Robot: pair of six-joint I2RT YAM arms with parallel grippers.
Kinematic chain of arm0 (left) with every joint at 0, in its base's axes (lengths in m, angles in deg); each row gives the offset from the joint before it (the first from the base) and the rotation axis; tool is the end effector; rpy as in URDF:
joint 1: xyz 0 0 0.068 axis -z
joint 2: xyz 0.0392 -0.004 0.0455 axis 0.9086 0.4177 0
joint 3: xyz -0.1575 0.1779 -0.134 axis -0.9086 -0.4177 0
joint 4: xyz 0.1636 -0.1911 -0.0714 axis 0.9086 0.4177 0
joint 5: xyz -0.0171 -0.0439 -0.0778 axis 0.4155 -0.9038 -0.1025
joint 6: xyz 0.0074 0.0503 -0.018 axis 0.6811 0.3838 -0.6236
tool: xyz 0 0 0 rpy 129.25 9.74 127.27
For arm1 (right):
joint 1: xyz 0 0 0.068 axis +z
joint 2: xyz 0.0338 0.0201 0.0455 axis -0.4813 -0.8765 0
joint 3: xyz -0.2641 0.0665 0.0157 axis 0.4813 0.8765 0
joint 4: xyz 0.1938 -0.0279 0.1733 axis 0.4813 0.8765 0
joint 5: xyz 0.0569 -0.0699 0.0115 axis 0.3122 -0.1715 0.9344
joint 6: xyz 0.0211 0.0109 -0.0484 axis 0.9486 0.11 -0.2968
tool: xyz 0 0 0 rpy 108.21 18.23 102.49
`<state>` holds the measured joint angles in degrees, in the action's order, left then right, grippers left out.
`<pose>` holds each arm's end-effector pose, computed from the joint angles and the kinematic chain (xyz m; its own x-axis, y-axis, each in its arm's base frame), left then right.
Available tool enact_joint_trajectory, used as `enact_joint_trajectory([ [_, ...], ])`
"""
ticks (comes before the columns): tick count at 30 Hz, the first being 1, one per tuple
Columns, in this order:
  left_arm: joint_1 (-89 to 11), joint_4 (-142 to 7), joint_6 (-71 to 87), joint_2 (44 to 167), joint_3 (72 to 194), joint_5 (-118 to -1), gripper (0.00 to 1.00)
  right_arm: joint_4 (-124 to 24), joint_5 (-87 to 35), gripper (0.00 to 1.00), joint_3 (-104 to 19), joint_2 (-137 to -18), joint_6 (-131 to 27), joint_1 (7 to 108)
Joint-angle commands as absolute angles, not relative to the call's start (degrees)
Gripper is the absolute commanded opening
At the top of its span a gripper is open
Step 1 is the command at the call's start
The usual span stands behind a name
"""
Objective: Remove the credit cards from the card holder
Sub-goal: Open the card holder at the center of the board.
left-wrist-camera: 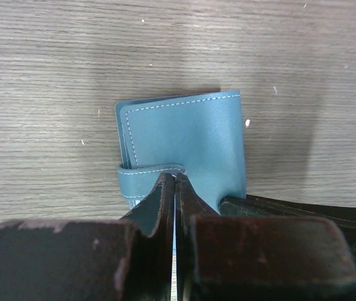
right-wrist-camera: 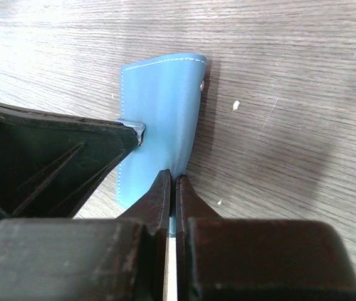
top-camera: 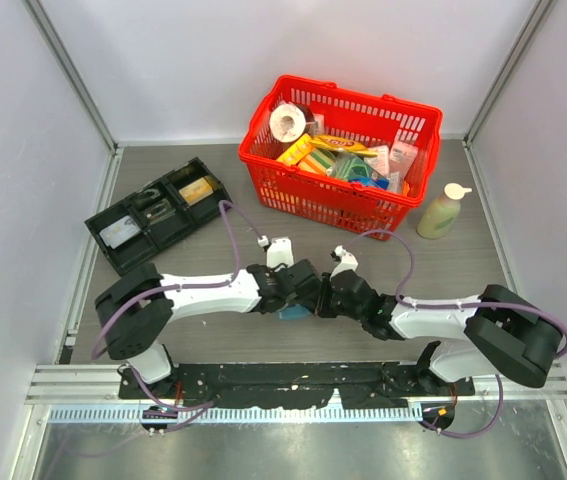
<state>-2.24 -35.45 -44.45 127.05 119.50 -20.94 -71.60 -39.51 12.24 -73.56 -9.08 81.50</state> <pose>0.1609 -0.2770 0.1761 -0.7988 -0.1489 -0.5829 -0.0839 0.9870 -0.1372 0.1459 0.1857 0.1377 -0.7903 0.2177 -0.5727 -0.2107 0.7812 0.5877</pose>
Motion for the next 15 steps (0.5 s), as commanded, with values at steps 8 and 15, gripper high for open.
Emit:
enact_joint_trajectory([
  [8,-10.72,-33.60,-46.41,116.03,102.54,-21.20,0.00,-68.25,-42.10,0.01,14.58,-70.06,-9.14,78.26],
  [15,-12.58,-37.30,-46.23,108.20,99.11,-24.20,0.00,-67.20,-40.96,0.02,12.57,-69.54,-12.20,77.90],
])
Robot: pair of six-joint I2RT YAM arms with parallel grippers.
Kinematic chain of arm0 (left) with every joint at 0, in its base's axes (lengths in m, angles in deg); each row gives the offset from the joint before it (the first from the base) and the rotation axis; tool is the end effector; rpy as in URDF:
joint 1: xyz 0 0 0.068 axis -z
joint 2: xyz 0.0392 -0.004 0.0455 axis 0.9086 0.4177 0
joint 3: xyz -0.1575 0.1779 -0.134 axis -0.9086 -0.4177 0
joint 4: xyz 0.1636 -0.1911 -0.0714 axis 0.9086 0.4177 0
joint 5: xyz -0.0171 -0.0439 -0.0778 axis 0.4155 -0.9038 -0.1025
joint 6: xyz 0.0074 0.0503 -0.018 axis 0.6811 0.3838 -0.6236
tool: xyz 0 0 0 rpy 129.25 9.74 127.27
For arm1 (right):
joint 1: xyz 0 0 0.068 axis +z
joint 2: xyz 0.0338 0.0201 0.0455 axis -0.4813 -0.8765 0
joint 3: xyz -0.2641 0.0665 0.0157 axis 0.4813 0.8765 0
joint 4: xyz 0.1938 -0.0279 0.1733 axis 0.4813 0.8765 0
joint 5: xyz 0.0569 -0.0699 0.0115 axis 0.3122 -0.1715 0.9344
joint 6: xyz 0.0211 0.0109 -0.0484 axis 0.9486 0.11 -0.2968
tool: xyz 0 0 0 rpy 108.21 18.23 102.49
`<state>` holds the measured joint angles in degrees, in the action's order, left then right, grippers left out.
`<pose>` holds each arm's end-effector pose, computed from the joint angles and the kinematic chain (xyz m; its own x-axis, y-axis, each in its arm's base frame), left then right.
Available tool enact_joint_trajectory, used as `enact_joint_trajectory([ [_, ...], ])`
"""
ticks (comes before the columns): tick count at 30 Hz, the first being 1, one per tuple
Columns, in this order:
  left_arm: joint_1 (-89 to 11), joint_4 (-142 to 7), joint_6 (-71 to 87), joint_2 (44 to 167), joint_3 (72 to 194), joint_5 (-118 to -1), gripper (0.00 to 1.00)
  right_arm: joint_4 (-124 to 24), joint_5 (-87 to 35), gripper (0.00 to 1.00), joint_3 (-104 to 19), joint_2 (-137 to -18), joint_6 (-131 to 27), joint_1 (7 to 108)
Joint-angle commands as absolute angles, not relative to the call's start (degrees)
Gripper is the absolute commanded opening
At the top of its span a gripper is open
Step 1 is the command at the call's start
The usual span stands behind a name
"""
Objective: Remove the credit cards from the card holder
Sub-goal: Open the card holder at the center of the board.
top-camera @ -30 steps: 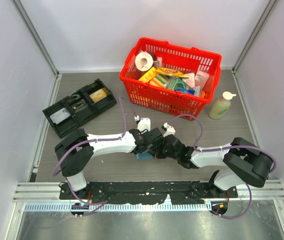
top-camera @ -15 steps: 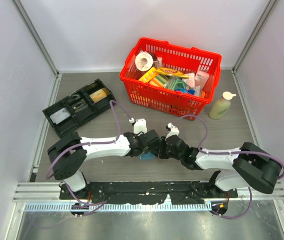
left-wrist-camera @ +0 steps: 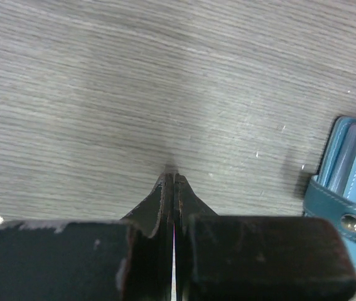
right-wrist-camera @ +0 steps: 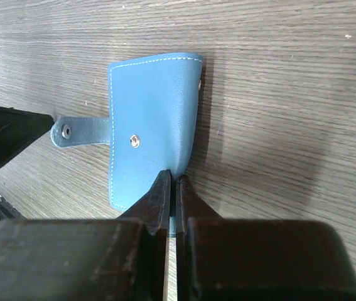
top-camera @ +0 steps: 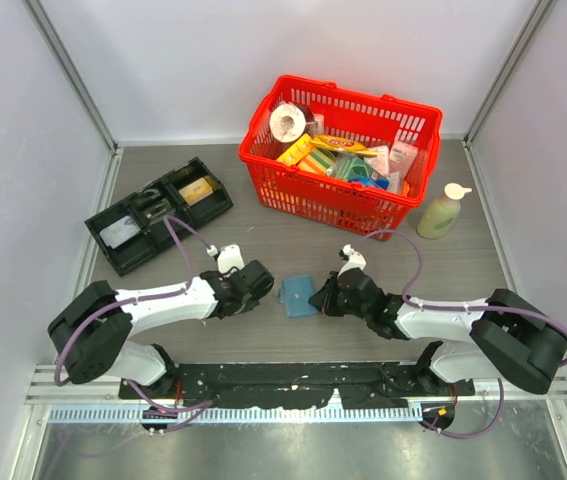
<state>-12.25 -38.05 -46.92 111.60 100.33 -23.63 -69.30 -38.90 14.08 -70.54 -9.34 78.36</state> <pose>0.1576 -0.1820 0.1584 -0.7806 -0.3193 -0.5373 -0.2779 0.9473 -0.1591 0.1483 0.1692 0.1363 -0.7885 0.2441 -0.5645 -0.1679 0.7976 0.5794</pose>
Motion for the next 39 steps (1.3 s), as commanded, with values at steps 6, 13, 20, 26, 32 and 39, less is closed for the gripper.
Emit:
enact_joint_trajectory([
  [6,-12.67,-41.33,-45.88,101.35,97.96,-27.96,0.42,-59.99,-41.92,0.16,7.12,-69.19,-17.39,77.99],
  [13,-12.67,-46.88,-44.04,102.91,102.34,-34.48,0.90,-59.20,-40.52,0.15,5.36,-72.08,-19.07,77.99],
  [20,-12.49,-47.41,-42.54,113.46,109.12,-36.76,0.92,-59.81,-39.82,0.15,5.18,-73.49,-19.07,77.99],
  [26,-12.14,-46.45,-41.93,117.76,110.96,-35.63,0.88,-59.64,-39.99,0.15,5.00,-74.11,-19.59,78.08],
  [32,-12.14,-45.74,-42.19,116.46,108.78,-33.52,0.45,-59.29,-40.16,0.15,5.00,-73.93,-20.21,77.99],
  [39,-12.14,-46.79,-42.72,109.79,103.85,-32.37,0.00,-53.41,-42.10,0.36,1.93,-73.05,-23.63,77.99],
])
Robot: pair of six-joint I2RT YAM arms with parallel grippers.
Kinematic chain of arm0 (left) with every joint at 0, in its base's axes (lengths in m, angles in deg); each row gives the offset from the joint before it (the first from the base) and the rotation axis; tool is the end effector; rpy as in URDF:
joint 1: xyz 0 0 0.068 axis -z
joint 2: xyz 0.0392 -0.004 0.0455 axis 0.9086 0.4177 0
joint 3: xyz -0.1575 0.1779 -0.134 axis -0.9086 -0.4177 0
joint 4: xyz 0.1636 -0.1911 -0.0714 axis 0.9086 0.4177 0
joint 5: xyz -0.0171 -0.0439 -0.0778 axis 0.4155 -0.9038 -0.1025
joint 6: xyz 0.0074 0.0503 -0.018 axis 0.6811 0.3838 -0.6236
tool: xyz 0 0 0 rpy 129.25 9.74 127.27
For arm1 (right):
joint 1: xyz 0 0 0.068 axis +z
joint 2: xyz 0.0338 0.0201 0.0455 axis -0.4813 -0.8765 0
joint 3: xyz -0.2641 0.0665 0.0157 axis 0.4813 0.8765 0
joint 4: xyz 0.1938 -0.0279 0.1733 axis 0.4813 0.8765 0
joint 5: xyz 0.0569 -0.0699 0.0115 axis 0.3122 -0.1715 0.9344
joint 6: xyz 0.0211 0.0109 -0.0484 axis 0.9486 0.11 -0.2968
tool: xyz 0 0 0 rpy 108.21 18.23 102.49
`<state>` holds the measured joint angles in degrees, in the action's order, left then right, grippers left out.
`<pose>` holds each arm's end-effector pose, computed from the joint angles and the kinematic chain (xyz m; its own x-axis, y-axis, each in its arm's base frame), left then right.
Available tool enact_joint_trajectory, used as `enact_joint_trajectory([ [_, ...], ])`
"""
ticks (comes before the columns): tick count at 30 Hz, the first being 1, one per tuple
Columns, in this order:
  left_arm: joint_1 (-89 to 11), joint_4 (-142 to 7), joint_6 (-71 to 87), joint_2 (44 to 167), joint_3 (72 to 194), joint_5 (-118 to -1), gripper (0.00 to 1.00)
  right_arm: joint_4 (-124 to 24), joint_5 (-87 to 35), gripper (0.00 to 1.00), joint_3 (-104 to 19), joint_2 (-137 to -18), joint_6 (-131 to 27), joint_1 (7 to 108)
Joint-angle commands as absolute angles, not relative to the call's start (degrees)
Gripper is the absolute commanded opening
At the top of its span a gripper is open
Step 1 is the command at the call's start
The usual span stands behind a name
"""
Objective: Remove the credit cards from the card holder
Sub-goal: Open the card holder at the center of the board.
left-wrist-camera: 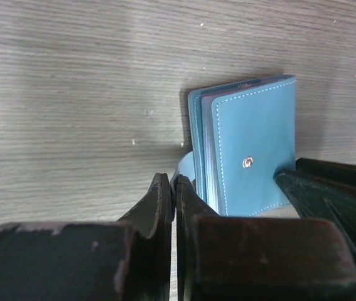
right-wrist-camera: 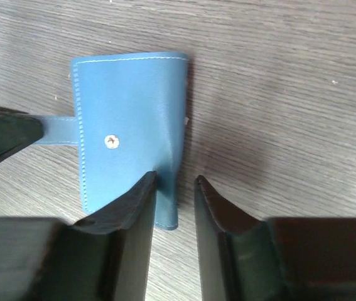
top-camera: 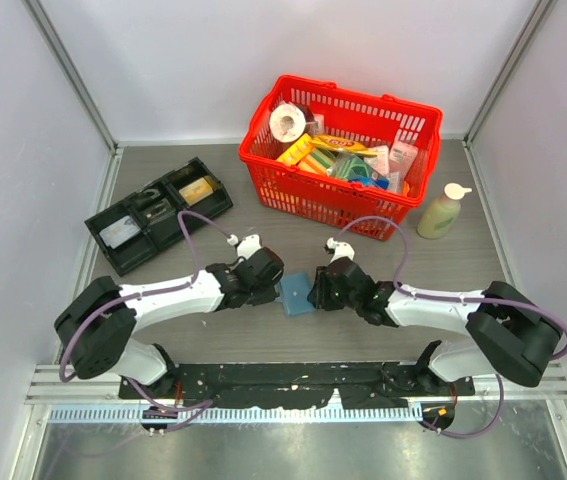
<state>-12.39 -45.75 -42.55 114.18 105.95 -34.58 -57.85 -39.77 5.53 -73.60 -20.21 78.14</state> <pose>0.1752 -0.2147 0.1785 -0.8348 -0.3062 -0.4575 -0.1451 0.9241 -0.3536 0.1633 0.1845 0.1500 -0.7805 0.0463 -0.6234 -0.2740 0.8710 0.4077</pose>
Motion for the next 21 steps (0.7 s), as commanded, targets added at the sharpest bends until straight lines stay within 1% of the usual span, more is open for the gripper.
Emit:
enact_joint_trajectory([
  [1,-12.14,-47.23,-43.15,108.82,102.98,-32.37,0.00,-51.05,-42.54,0.45,0.45,-72.88,-23.73,77.99],
  [2,-12.14,-48.10,-43.50,107.85,101.84,-32.46,0.00,-49.11,-42.71,0.48,-0.44,-72.79,-24.51,78.08],
  [3,-12.23,-48.98,-43.86,106.89,100.78,-32.55,0.00,-47.09,-42.80,0.54,-2.01,-72.44,-24.95,78.25],
  [4,-12.14,-50.12,-44.56,106.01,99.55,-32.64,0.00,-46.55,-42.72,0.57,-2.55,-72.26,-26.09,78.43],
  [5,-12.14,-51.53,-45.17,105.13,98.32,-32.72,0.00,-45.15,-42.72,0.67,-4.03,-71.91,-26.71,79.04],
  [7,-12.23,-53.20,-46.31,103.98,95.68,-32.81,0.00,-43.13,-43.15,0.73,-6.23,-71.91,-29.16,80.27],
  [12,-12.14,-56.45,-48.43,101.61,91.73,-32.81,0.00,-37.76,-48.50,0.75,-12.65,-74.80,-31.98,85.28],
  [16,-12.23,-57.87,-49.22,100.29,90.05,-32.46,0.00,-33.45,-53.15,0.76,-19.15,-81.56,-32.87,89.50],
  [18,-12.23,-58.30,-49.39,99.76,89.52,-32.28,0.00,-31.61,-56.06,0.76,-21.44,-84.20,-32.87,92.22],
  [21,-12.23,-59.62,-50.01,99.23,88.21,-32.28,0.00,-29.76,-58.27,0.76,-23.64,-87.55,-33.04,93.72],
])
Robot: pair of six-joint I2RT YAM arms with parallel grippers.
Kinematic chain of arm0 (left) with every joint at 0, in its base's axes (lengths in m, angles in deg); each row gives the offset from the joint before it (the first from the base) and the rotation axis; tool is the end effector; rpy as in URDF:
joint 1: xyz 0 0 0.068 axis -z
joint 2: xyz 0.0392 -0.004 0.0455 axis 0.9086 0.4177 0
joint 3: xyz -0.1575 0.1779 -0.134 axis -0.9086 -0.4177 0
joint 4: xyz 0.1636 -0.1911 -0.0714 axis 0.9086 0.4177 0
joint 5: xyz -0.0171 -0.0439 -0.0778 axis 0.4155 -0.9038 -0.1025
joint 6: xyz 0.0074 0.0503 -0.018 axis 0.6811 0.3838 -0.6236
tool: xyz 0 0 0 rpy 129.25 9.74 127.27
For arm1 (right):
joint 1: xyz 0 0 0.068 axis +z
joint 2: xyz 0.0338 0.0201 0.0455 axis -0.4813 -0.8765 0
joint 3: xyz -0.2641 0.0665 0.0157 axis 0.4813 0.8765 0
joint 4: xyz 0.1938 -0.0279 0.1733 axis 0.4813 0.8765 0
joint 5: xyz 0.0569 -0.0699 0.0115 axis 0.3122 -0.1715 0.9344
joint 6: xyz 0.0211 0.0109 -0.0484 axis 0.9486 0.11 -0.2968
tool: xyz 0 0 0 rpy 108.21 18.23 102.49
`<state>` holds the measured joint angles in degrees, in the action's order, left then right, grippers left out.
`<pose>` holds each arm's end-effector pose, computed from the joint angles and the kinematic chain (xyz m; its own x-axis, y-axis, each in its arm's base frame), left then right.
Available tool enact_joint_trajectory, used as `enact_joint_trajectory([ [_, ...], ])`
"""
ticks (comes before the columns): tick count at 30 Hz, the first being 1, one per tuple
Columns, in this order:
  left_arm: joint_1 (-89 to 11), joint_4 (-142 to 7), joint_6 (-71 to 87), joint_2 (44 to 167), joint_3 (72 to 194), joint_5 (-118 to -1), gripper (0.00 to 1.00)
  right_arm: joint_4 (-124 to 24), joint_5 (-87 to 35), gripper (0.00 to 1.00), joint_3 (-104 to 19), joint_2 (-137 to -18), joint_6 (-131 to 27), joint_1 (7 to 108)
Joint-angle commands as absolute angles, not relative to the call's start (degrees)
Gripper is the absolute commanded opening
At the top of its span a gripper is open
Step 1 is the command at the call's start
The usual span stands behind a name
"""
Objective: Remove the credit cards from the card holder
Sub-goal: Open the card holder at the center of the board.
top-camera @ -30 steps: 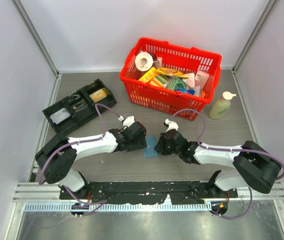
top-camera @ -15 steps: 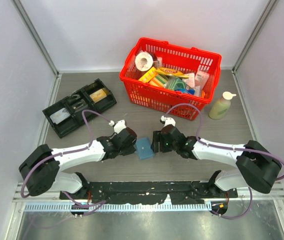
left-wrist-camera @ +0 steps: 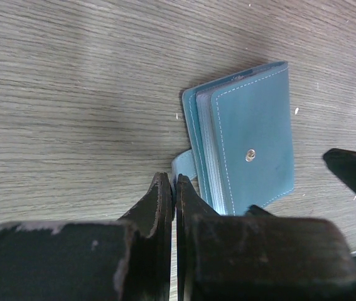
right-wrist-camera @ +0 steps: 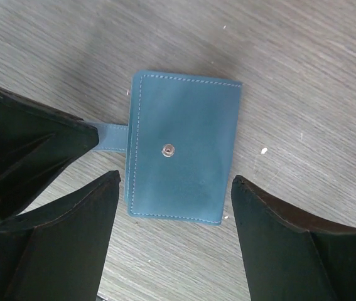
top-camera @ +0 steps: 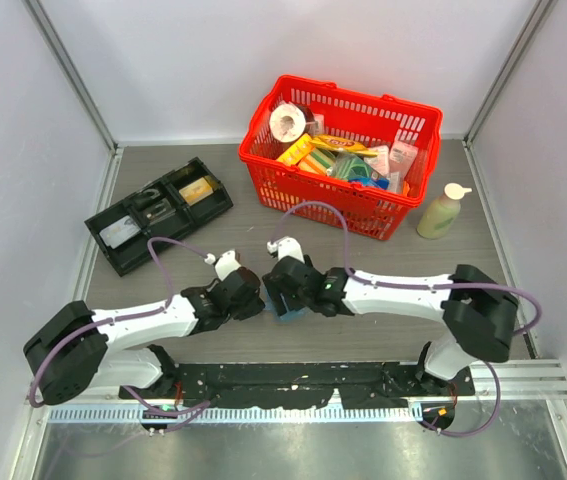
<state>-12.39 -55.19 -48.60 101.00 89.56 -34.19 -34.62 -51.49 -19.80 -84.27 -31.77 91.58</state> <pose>0.1418 -0.1701 0.1591 -0.7832 -0.4407 -0.4385 -0.2046 0.8488 -0.4876 0.1527 0.2733 0.2031 -0.6608 -0.3344 -0.6719 -0.5118 0.8556 0.0776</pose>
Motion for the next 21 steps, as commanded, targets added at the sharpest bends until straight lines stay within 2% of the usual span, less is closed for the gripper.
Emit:
enact_joint_trajectory([
  [1,-12.14,-60.06,-50.19,99.14,87.68,-32.37,0.00,-29.41,-59.14,0.77,-24.52,-88.86,-33.22,94.16],
  [17,-12.14,-63.05,-51.42,97.65,84.87,-32.81,0.00,-27.47,-59.50,0.79,-28.84,-94.94,-33.40,96.54],
  [21,-12.14,-62.88,-51.68,96.59,83.90,-32.55,0.00,-27.47,-63.36,0.80,-28.40,-95.64,-33.13,96.45],
])
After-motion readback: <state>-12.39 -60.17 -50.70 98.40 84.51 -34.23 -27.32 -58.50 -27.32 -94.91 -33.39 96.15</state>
